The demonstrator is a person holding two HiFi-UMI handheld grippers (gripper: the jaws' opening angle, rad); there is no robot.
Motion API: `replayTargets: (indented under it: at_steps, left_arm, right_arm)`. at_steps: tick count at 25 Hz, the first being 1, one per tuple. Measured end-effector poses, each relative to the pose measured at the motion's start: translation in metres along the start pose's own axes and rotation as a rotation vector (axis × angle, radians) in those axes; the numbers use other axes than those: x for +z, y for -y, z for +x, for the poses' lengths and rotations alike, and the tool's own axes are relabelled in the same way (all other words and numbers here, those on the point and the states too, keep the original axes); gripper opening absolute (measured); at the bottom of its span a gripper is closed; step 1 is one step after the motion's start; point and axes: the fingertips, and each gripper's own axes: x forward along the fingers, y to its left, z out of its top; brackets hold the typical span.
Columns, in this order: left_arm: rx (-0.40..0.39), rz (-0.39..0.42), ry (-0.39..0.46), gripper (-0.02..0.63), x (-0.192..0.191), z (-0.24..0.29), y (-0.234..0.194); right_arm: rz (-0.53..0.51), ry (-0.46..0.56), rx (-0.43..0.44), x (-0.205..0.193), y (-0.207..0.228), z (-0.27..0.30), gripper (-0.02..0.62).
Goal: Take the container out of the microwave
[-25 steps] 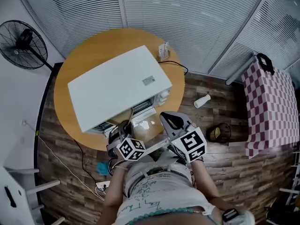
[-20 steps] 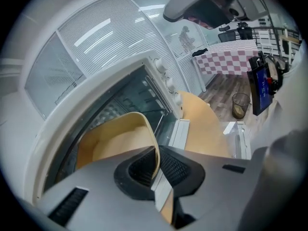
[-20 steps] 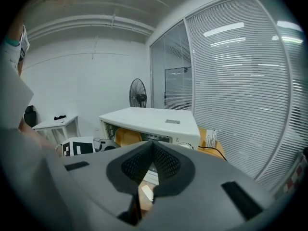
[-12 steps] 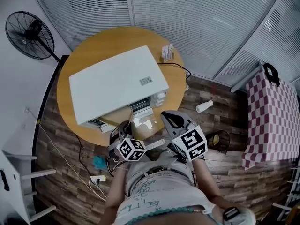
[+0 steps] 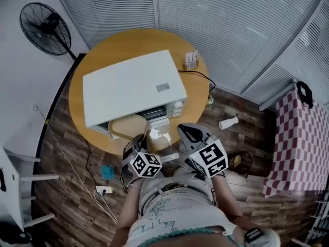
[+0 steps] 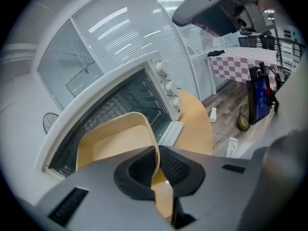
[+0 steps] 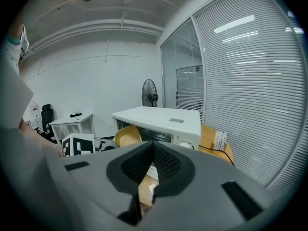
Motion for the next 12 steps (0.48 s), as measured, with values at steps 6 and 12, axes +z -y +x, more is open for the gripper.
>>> replayTargets:
  at_steps: [6, 12]
  left_arm:
    - [0.025, -0.033, -0.022, 0.031, 0.0, -0.01, 0.009]
    - [0.042, -0.068, -0.045, 0.031, -0.003, -0.02, 0.024]
  right_arm:
    - [-0.014, 0.005, 0.042, -0.002, -0.002, -0.008, -0.006]
    - [-0.032, 0.0, 0.081, -0.007, -0.003, -0.018, -0.006]
